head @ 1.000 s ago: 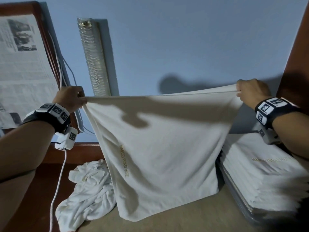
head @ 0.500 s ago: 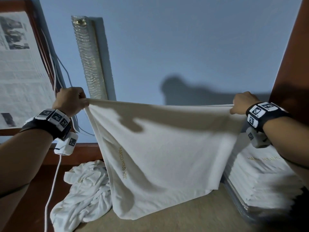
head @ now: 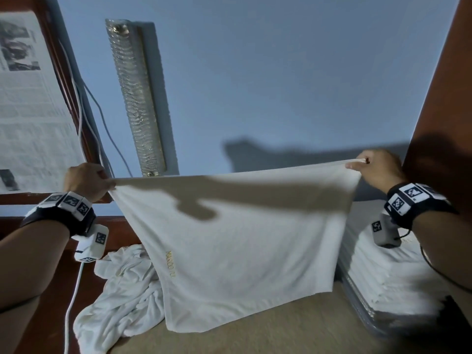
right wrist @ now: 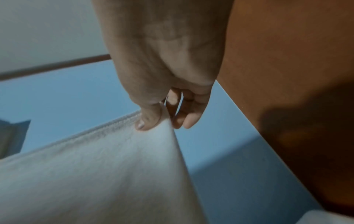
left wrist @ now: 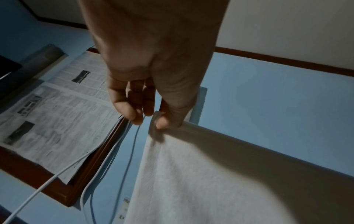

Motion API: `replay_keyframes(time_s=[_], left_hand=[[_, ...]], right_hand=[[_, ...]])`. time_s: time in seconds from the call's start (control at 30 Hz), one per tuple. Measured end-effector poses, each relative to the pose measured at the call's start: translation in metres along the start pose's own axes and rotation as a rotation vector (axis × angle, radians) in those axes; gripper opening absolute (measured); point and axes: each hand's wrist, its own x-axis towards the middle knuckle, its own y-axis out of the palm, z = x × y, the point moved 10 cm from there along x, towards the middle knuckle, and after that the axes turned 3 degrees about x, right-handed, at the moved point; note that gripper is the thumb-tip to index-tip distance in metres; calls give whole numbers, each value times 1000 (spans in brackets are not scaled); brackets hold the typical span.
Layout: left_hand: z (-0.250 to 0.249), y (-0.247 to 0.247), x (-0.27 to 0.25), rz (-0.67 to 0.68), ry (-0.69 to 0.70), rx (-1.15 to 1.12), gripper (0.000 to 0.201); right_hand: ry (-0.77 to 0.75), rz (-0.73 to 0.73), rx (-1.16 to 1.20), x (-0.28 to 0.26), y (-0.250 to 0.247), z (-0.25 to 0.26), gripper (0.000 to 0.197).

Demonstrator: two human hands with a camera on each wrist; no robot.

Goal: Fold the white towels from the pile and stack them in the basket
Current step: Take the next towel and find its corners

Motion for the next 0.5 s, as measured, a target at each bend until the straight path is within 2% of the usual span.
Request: replay_keyframes(time_s=[0.1,0.17,0.23,0.27,0.33,0.4,0.47,0.5], left_hand=[[0,-3,-14,-6,-87,-171,16],[6,6,-26,22,-225,-465,7],[14,22,-32,33,-375,-819,14],[15,24,-34,18,-409,-920,18],[13,19,-36,-34,-413,-1070,19],[3,10,-37,-86,-406,-1201,12],[-13,-2,-37,-117,-356,-1242,3],[-22,-9,-35,-131,-310,-1252,9]], right_hand=[[15,-145,279,-10,-5,-2,19],[45,-196,533,-18,0,-7,8],[64,-235,702,-21,4,-14,8],[74,-259,760,-22,4,-17,10],[84,-315,849,-24,0,-19,12],[68,-335,967,-30,-7,-6,14],[43,-263,1101,-32,-7,18,21],[22,-224,1152,-34,-8,33,26]])
